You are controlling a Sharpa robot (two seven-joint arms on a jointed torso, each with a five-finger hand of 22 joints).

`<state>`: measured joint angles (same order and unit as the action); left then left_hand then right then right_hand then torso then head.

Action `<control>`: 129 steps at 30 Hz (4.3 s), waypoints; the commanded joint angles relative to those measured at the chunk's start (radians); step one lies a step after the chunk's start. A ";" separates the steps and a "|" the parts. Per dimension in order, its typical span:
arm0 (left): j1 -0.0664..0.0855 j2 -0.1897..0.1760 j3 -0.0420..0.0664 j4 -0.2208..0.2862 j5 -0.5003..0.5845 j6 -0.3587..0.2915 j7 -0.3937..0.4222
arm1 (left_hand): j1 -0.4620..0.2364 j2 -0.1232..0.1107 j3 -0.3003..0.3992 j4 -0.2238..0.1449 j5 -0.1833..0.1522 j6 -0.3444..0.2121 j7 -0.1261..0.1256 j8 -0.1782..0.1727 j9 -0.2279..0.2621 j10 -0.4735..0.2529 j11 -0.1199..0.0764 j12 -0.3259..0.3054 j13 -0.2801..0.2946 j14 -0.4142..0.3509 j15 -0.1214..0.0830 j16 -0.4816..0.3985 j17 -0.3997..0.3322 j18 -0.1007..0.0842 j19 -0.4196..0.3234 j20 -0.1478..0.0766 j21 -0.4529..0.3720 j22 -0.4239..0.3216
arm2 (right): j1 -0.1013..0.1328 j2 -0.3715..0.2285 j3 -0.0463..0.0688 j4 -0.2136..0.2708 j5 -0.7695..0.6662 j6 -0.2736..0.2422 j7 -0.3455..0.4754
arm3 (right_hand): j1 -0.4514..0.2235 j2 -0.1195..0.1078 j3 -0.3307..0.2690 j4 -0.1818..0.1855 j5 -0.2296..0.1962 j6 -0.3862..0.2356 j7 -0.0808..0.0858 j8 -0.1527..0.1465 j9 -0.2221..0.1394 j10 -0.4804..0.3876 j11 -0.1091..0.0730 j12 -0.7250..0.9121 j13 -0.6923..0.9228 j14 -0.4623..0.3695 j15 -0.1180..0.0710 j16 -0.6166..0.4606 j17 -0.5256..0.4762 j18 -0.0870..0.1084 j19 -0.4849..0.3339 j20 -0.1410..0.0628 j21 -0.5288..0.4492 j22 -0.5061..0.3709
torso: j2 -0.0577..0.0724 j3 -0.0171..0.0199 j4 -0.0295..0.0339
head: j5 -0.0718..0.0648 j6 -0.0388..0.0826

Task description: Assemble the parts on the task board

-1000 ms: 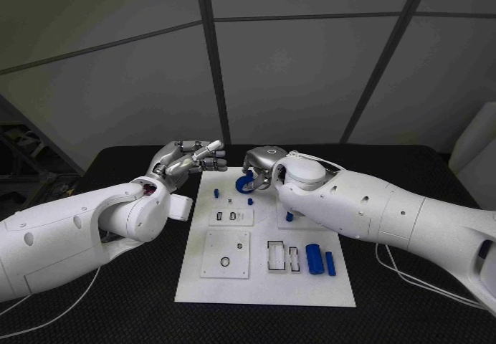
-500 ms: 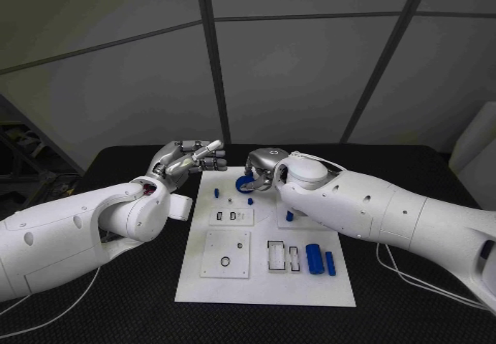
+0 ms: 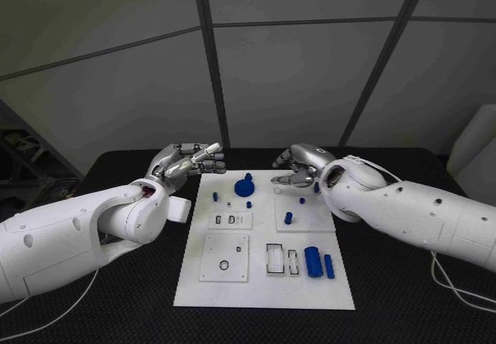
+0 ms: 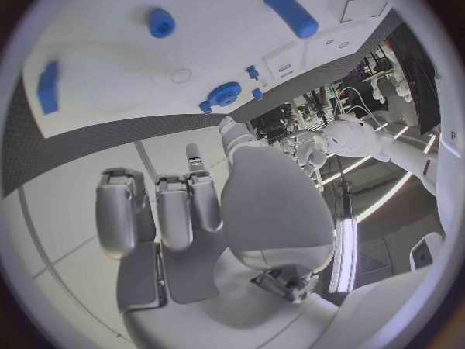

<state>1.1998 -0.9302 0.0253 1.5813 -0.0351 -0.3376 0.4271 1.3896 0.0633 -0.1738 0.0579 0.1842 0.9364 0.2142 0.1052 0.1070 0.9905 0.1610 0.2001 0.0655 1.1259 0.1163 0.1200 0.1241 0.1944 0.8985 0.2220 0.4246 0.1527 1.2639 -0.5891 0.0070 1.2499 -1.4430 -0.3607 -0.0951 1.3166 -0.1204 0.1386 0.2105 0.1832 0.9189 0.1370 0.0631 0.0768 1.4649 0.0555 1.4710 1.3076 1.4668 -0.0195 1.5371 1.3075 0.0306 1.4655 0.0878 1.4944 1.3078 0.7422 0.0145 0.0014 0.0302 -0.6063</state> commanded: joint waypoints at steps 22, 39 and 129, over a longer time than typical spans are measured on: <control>-0.001 0.013 0.000 -0.023 -0.004 0.017 0.003 | -0.002 0.012 -0.001 -0.005 -0.004 0.004 0.000 -0.005 -0.001 0.004 0.003 -0.004 0.000 -0.001 0.003 -0.004 0.002 -0.014 -0.005 0.002 -0.003 -0.002 | -0.021 -0.198 -0.001 -0.065 0.371 0.081 0.249 | 0.099 -0.035 0.005 -0.074 -0.006 0.017 -0.003 0.000 -0.004 0.010 -0.004 -0.031 0.142 0.079 -0.003 -0.015 0.162 0.011 -0.006 0.001 -0.027 0.070 | -0.002 0.0015 -0.0059 | -0.042 0.004; -0.003 0.013 0.000 -0.029 -0.004 0.018 0.003 | 0.000 0.013 -0.001 -0.008 -0.004 0.005 -0.001 -0.005 -0.001 0.005 0.003 -0.004 0.000 -0.001 0.003 -0.005 0.002 -0.014 -0.006 0.002 -0.003 -0.002 | -0.056 -0.176 -0.001 -0.108 0.350 0.111 0.241 | 0.104 -0.031 0.007 -0.079 -0.003 0.019 -0.002 0.002 -0.003 0.011 -0.004 -0.029 0.144 0.080 -0.003 -0.013 0.165 0.011 -0.005 0.001 -0.026 0.072 | -0.002 0.0003 -0.0071 | -0.051 -0.002; -0.003 0.013 0.000 -0.033 -0.004 0.025 -0.008 | 0.001 0.017 -0.002 -0.011 -0.005 0.006 0.000 -0.007 -0.002 0.006 0.003 -0.007 0.000 0.000 0.003 -0.008 0.003 -0.014 -0.006 0.002 -0.003 -0.003 | -0.063 -0.134 0.001 -0.088 0.287 0.004 0.189 | 0.103 0.113 0.075 -0.142 0.011 0.227 -0.060 0.058 0.054 0.038 -0.053 0.001 0.173 0.090 -0.049 0.005 0.205 -0.002 0.031 -0.041 0.004 0.132 | -0.005 -0.0002 -0.0070 | -0.047 -0.008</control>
<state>1.1955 -0.9161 0.0248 1.5473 -0.0353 -0.3254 0.4187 1.3911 0.0726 -0.1737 0.0523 0.1842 0.9364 0.2142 0.1014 0.1063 0.9906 0.1610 0.2001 0.0656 1.1259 0.1163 0.1156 0.1258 0.1944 0.8985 0.2220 0.4246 0.1507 1.1989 -0.7162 0.0064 1.1383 -1.1677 -0.3095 0.0936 1.4122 -0.0264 0.2118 0.0737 0.1878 1.1088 0.1050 0.1132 0.1015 1.4649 0.0086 1.4667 1.3076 1.4687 -0.0610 1.5392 1.3074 0.0306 1.4673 0.0535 1.4938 1.3073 0.7385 0.0156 -0.0052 -0.0163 -0.6144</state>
